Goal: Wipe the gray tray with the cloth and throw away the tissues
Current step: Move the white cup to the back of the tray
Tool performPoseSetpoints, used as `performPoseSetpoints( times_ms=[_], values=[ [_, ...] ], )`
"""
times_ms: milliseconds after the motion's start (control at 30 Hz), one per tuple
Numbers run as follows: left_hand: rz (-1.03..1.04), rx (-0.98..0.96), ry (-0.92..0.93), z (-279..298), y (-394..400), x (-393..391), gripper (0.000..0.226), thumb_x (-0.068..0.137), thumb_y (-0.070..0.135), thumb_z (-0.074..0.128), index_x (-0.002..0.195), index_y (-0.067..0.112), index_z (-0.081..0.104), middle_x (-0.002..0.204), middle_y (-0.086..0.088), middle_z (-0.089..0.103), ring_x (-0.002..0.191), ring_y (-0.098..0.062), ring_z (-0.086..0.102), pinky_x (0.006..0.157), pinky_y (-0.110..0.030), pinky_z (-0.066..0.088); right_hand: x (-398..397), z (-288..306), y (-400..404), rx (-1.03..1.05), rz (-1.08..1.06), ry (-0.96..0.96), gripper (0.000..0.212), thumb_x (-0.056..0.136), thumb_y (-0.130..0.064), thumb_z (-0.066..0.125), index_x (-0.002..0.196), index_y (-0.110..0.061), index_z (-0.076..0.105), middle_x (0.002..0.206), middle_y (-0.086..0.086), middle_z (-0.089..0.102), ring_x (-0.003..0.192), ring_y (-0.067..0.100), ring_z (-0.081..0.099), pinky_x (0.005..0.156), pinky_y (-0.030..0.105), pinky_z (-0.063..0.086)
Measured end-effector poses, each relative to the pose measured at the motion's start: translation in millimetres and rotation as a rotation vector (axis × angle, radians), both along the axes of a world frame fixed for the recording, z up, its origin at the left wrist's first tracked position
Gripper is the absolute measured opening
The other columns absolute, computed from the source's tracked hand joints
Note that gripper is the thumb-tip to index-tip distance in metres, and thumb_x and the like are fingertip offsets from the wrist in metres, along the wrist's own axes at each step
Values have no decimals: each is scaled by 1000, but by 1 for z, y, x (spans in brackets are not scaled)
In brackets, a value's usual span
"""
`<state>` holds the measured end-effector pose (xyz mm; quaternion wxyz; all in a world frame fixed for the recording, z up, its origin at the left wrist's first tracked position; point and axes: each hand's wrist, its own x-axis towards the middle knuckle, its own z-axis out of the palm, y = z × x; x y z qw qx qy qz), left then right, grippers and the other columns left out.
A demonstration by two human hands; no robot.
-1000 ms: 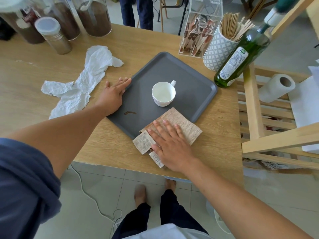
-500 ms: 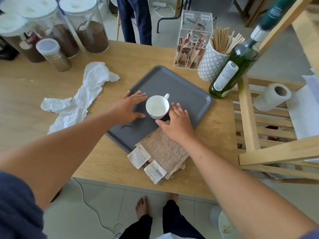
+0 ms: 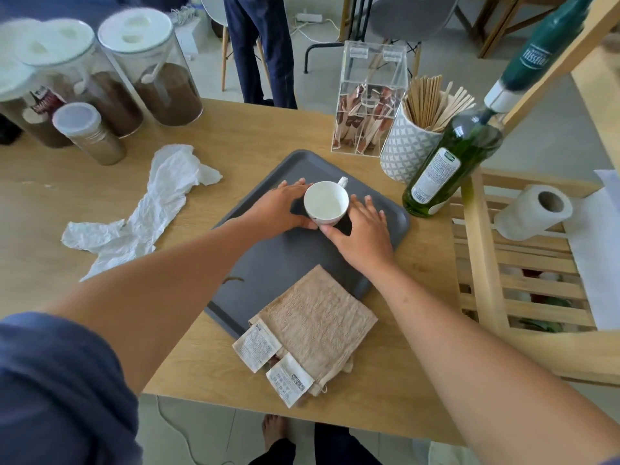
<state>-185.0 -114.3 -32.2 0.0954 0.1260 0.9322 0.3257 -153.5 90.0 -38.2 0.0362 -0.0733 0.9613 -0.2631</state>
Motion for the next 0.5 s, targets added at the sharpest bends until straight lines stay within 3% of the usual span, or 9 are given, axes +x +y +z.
performPoseSetpoints(
  times_ms=[100,500],
  values=[
    [-9,-88,-94,2,10,-23,86,71,53,76,145,38,34,158,-4,22,144,-36,16,110,-52,22,-17,-1,9,20,-19,12,82,88,-60,55,149,-10,34,158,6,32,150,23,12,120,47,6],
    [34,-103,-125,8,20,-25,85,75,46,76,147,37,32,159,-4,20,145,-33,15,112,-50,19,-16,-6,21,67,-19,10,81,89,-60,53,151,-14,30,160,5,27,150,25,9,119,49,6]
  ],
)
